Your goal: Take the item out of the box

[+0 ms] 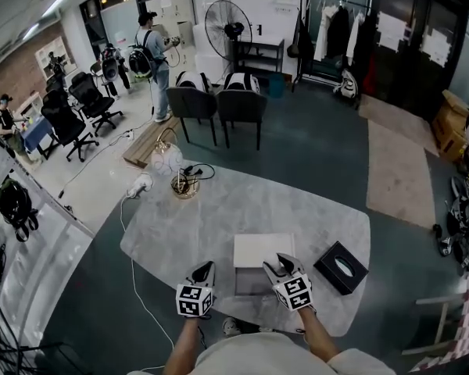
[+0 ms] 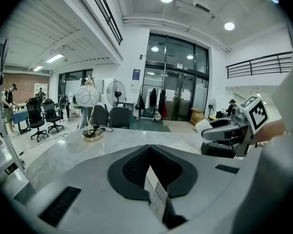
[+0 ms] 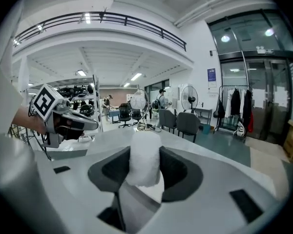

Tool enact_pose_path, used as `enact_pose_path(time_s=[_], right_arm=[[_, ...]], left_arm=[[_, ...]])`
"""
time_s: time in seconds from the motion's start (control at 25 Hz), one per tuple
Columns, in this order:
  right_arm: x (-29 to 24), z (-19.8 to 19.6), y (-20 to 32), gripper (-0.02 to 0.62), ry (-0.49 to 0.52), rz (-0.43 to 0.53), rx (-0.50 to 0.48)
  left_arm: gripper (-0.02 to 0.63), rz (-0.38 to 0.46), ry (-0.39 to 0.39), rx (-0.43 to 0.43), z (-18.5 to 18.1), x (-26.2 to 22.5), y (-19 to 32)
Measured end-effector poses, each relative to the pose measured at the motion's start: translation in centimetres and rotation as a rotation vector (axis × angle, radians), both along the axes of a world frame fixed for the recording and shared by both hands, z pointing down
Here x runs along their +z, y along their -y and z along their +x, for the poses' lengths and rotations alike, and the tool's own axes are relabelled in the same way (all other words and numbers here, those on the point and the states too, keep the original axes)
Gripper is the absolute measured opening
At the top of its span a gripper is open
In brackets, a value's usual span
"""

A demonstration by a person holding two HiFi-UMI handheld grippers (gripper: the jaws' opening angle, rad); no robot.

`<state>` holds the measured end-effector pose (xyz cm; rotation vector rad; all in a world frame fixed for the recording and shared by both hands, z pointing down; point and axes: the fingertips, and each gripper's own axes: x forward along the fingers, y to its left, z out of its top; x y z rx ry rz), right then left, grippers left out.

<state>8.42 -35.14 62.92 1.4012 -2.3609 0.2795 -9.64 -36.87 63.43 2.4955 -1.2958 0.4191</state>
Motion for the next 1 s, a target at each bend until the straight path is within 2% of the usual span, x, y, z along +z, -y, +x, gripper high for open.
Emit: enact_pose_path(time_s=[0.36,1.0], right_arm=[[-4.1,1.2,1.3,0.179,0.014,0.106,0.034],[-6.2,1.6,3.3,0.178,0.011,0.149,0.054]], left_arm=[[0.014,0.064,-0.006,-0.016,-0.7,-2.7,1.7],[0.014,0.131,-0.008,-0.011,-0.4,-5.6,4.3]])
